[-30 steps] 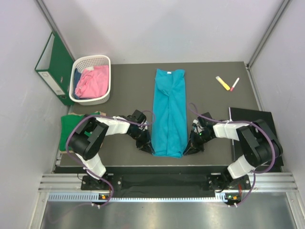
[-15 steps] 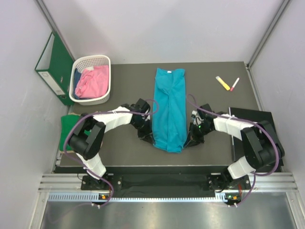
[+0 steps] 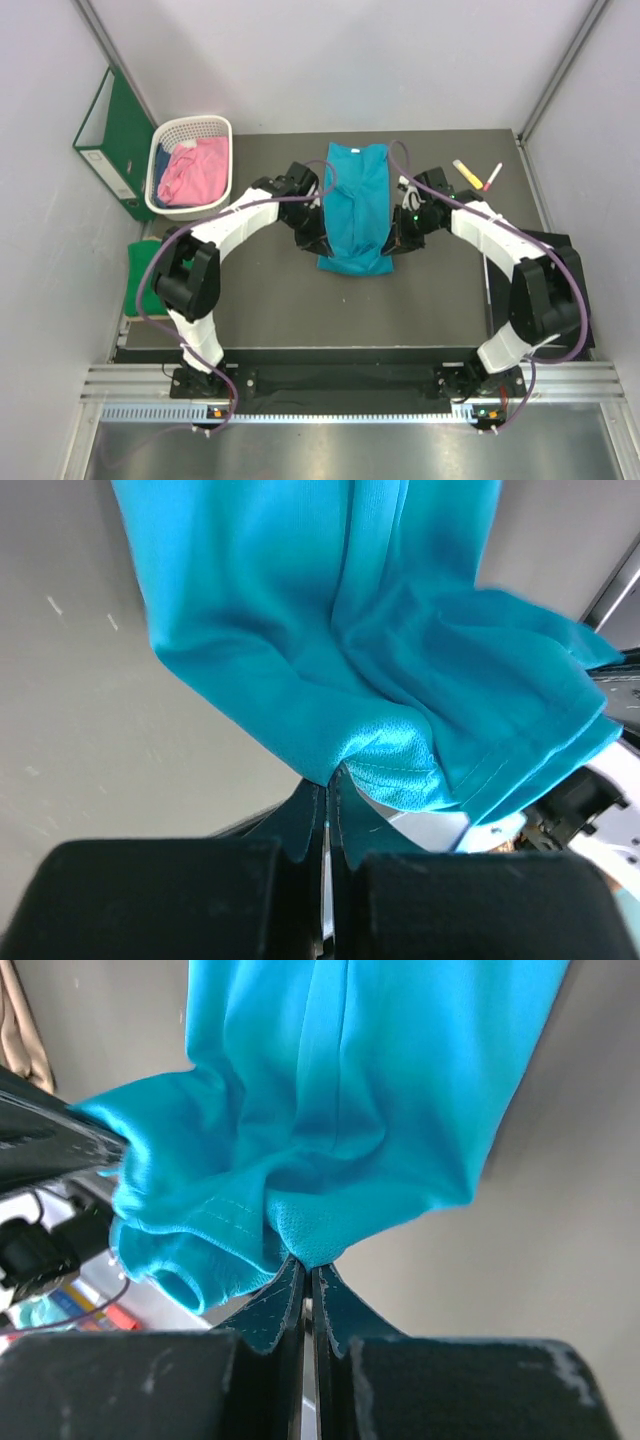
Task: Fold and stack the t-shirts
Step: Fold the folded rectangular tshirt in 1/3 of the way
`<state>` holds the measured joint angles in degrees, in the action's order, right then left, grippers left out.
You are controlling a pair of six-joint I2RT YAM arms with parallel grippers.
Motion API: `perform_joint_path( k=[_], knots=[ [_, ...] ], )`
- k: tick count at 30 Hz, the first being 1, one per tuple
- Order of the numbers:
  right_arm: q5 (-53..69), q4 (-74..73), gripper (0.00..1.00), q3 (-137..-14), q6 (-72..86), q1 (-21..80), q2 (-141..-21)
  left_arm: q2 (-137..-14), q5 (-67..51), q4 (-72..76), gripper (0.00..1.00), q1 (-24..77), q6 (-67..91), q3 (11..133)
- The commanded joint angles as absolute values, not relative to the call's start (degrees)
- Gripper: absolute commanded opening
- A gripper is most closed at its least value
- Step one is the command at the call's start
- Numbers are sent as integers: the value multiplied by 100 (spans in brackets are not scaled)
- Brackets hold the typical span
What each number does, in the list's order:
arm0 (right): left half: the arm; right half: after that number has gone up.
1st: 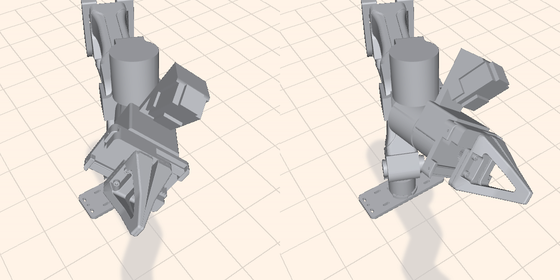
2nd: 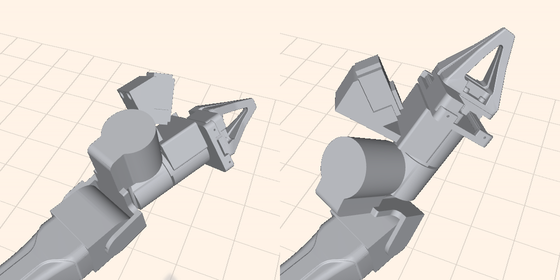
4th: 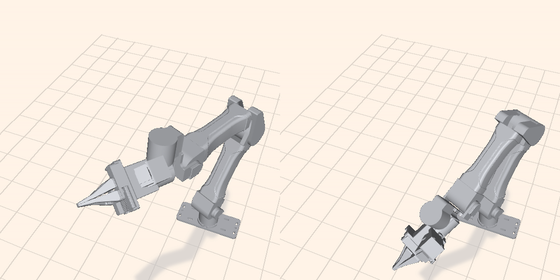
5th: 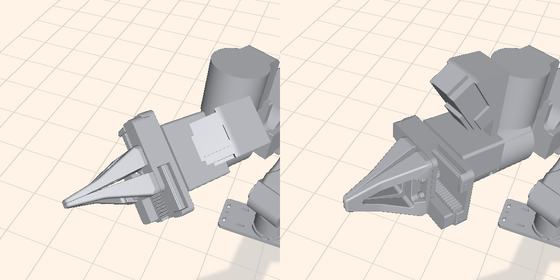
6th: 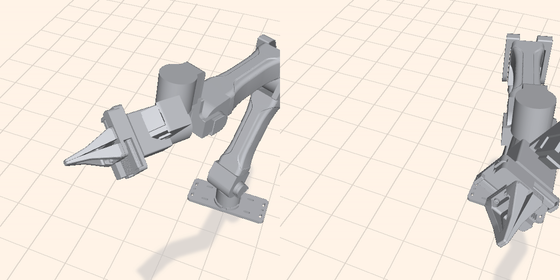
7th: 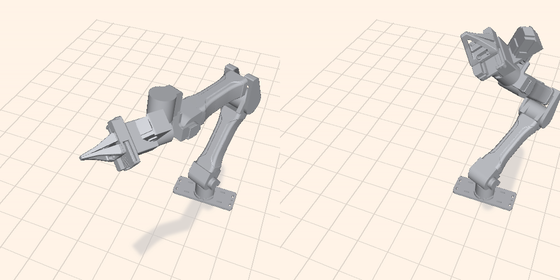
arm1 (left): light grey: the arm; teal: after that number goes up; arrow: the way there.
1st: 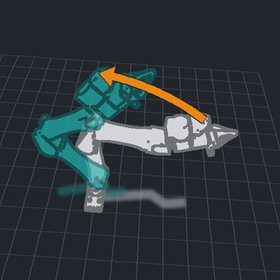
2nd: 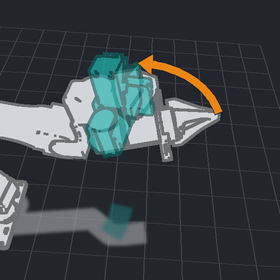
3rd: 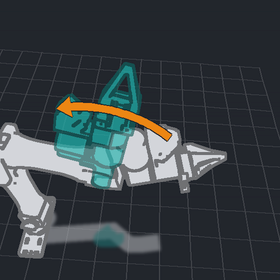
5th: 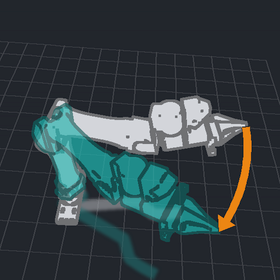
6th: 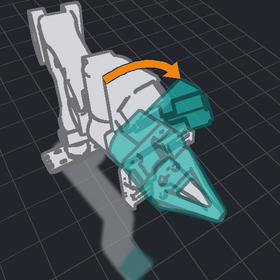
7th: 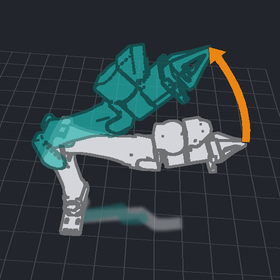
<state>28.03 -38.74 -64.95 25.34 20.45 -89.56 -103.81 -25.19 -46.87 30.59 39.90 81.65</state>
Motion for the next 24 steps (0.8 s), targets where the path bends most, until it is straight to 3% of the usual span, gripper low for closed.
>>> perform_joint_path(
  k=[1,19,20,23,24],
  knots=[
    [2584,-3850,0,-7161,2049,1907,-9376,-10827,-2505,-4912,0,2787,3595,9023],
    [2198,-3762,2,-9808,1872,1442,-11899,-13403,-3005,-5142,0,1978,3111,12137],
    [2162,-3779,5,-9887,1907,1415,-11987,-13473,-3049,-5107,23,1934,3172,12181],
    [1865,-3588,34,-9906,1986,1354,-11971,-13571,-3103,-5080,98,1758,3269,12287],
    [1741,-3490,51,-9714,1986,1345,-11684,-13396,-3042,-5045,99,1740,3235,12165]
  ],
)
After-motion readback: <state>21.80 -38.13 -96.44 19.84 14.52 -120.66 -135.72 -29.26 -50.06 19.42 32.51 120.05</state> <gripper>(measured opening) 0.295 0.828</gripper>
